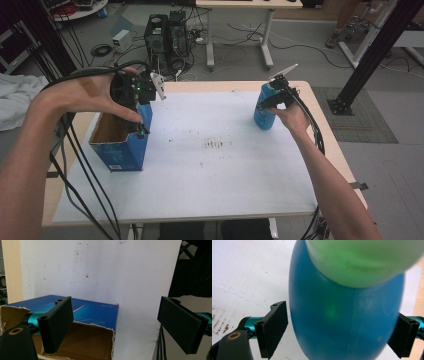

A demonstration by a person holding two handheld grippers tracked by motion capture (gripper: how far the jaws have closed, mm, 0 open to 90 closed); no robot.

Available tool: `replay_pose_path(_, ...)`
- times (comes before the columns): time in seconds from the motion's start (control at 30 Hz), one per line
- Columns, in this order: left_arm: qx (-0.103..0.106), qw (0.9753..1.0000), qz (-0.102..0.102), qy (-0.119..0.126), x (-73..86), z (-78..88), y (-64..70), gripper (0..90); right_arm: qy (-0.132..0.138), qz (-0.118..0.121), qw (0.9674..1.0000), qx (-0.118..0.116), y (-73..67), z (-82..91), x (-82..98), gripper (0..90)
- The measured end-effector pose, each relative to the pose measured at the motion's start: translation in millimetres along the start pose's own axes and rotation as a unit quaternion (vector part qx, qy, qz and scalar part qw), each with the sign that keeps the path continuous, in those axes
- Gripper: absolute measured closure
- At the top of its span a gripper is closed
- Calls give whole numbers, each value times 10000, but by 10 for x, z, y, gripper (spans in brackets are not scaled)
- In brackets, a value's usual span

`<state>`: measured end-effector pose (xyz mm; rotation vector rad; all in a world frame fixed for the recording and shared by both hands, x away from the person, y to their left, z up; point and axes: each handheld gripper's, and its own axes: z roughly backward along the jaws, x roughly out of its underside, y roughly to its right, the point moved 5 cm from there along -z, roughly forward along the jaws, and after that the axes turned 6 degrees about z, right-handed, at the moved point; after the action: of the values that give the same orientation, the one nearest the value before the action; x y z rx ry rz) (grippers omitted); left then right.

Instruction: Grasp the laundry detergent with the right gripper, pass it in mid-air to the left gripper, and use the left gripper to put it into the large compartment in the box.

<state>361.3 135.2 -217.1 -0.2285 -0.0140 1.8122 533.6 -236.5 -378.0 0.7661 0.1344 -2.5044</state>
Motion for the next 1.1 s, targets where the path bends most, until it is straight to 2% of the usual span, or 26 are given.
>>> replay_pose_path(0.13, -10, 10000, 7, 13, 5, 0, -4, 133, 11, 2, 10000, 39, -1, -16, 2, 136)
replay_pose_path(0.23, -1, 10000, -11, -2, 11, -1, 2, 133, 5, -14, 10000, -3, -1, -21, 3, 175)
replay_pose_path(0.53, 3, 10000, 1, -20, 25, -20, 1, 133, 53, -49, 10000, -61, 13, -33, 1, 180)
replay_pose_path(0.6, 4, 10000, 20, -14, 26, -18, 2, 133, 77, -32, 10000, -50, 13, -25, 1, 245)
replay_pose_path(0.87, -7, 10000, 28, -13, 28, -14, -5, 133, 128, -46, 9999, -71, 2, -45, -6, 244)
replay_pose_path(1.1, 6, 10000, 20, -26, 35, -22, -11, 133, 118, -32, 9999, 13, -5, -60, -7, 273)
